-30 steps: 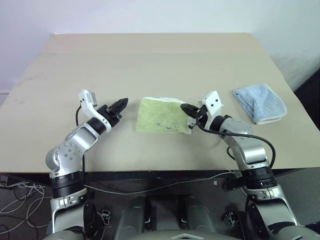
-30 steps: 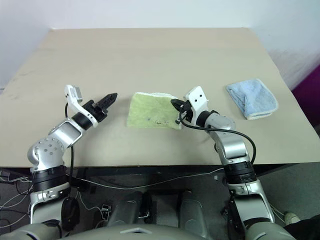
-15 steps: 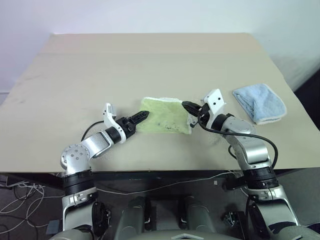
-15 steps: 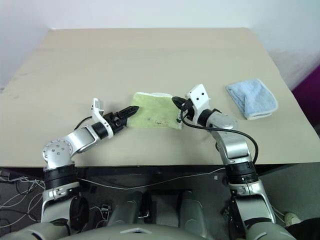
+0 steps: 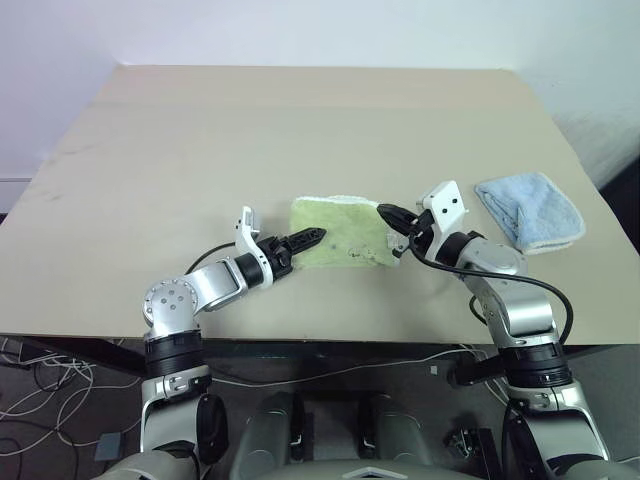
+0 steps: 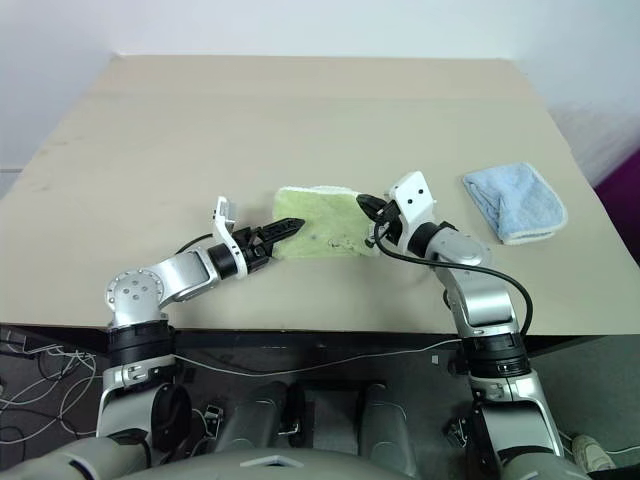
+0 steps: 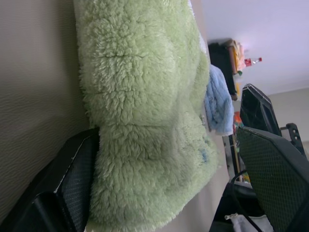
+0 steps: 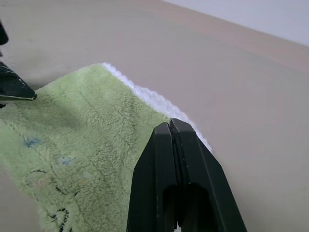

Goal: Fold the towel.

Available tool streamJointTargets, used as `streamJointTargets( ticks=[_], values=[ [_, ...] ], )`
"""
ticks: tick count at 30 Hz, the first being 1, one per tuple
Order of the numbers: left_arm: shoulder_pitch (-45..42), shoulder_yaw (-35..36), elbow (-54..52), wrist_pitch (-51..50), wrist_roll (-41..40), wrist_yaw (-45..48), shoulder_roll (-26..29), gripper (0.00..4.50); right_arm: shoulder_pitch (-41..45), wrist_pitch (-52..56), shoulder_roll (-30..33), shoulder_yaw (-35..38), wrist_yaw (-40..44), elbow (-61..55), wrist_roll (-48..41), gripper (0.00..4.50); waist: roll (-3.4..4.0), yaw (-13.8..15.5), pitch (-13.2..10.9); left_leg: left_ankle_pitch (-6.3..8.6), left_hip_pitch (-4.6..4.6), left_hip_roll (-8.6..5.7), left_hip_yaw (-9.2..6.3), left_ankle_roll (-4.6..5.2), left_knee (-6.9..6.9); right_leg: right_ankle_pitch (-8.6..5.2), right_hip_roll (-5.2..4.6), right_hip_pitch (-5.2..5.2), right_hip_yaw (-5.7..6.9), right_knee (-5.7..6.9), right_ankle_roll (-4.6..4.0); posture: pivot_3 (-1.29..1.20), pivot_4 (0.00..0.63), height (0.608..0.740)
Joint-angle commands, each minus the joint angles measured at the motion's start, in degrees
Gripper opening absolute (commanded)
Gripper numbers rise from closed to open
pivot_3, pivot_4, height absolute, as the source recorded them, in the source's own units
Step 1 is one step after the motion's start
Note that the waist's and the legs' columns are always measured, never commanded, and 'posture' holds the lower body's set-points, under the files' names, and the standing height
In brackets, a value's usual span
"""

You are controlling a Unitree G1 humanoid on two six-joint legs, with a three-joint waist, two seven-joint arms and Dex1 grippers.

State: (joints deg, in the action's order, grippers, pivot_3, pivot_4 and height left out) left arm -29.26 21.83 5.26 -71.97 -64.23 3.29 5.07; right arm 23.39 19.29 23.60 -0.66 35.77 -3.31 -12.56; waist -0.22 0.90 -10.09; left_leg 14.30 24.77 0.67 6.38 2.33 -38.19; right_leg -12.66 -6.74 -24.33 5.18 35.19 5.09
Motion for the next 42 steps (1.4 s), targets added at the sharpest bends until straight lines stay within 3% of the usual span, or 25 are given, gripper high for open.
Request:
streamJointTargets(
  ticks=[1, 4, 14, 24, 30, 36, 39, 42],
  values=[
    [-0.40, -1.29, 1.93, -0.55, 0.01, 0.11, -1.58, 4.30, 0.29, -0.08, 0.48, 1.49, -0.52, -3.31, -0.93, 0.00, 0.00, 0.02, 0.00, 0.00, 0.00, 0.00, -0.01, 0.00, -0.01, 0.00, 0.00, 0.01, 0.02, 0.00, 0.00, 0.00, 0.150, 0.740],
    [-0.57, -1.20, 2.26, -0.16, 0.17, 0.21, -1.74, 3.52, 0.37, -0.03, 0.50, 1.58, -0.60, -3.41, -0.99, 0.00, 0.00, -0.02, 0.00, 0.00, 0.00, -0.01, -0.02, 0.01, -0.01, 0.00, -0.01, 0.01, 0.02, 0.00, 0.00, 0.00, 0.150, 0.740],
    [0.24, -1.08, 1.55, 0.59, 0.96, 1.07, -1.28, 0.05, 1.04, -0.21, 0.52, 1.69, -0.83, -2.83, -0.90, 0.00, 0.00, -0.20, 0.00, 0.00, 0.00, 0.01, -0.02, 0.01, -0.01, 0.00, 0.01, -0.01, 0.02, 0.00, 0.00, 0.00, 0.150, 0.740],
    [1.28, 1.96, 0.46, 4.31, 0.34, -0.59, -2.04, 0.02, 1.08, -0.25, 0.76, 2.39, -1.20, -3.28, -1.02, 0.00, 0.00, -0.25, 0.00, 0.08, 0.00, 0.02, -0.02, 0.13, -0.01, 0.00, 0.00, -0.01, 0.02, 0.01, 0.00, 0.00, 0.150, 0.740],
    [-7.94, 10.38, 3.47, 14.91, -1.96, -2.31, 2.30, 0.02, 2.21, -0.40, 0.96, 4.07, -1.83, -2.82, -1.38, 0.00, -0.05, -0.42, -0.05, 0.12, 0.04, 0.10, -0.02, 0.19, 0.00, 0.00, 0.06, -0.11, 0.02, 0.02, -0.01, 0.00, 0.150, 0.740],
    [-16.95, 15.18, 16.57, 29.42, 6.54, 2.86, 17.32, 0.02, 2.64, -1.20, 0.60, 3.78, -1.35, -1.89, -1.01, 0.00, -0.05, -0.69, -0.05, -0.01, 0.08, 0.10, 0.03, -0.01, 0.03, 0.00, 0.15, -0.13, 0.03, -0.02, -0.01, 0.00, 0.150, 0.740],
    [-16.39, 17.75, 23.97, 37.09, 10.34, 5.79, 24.53, 0.02, 2.18, -1.30, 0.38, 3.67, -1.45, -2.24, -1.00, 0.00, -0.05, -1.48, -0.05, -0.01, 0.08, 0.10, 0.07, -0.01, 0.06, 0.00, 0.15, -0.14, 0.03, -0.03, 0.00, 0.00, 0.150, 0.740],
    [-12.77, 20.42, 27.78, 41.84, 12.25, 7.26, 27.84, 0.02, 1.45, -1.29, 0.23, 3.70, -1.58, -2.60, -1.05, 0.00, -0.06, -1.67, -0.05, -0.01, 0.08, 0.10, 0.08, -0.02, 0.07, 0.00, 0.14, -0.14, 0.03, -0.04, 0.00, 0.00, 0.150, 0.740]
  ],
)
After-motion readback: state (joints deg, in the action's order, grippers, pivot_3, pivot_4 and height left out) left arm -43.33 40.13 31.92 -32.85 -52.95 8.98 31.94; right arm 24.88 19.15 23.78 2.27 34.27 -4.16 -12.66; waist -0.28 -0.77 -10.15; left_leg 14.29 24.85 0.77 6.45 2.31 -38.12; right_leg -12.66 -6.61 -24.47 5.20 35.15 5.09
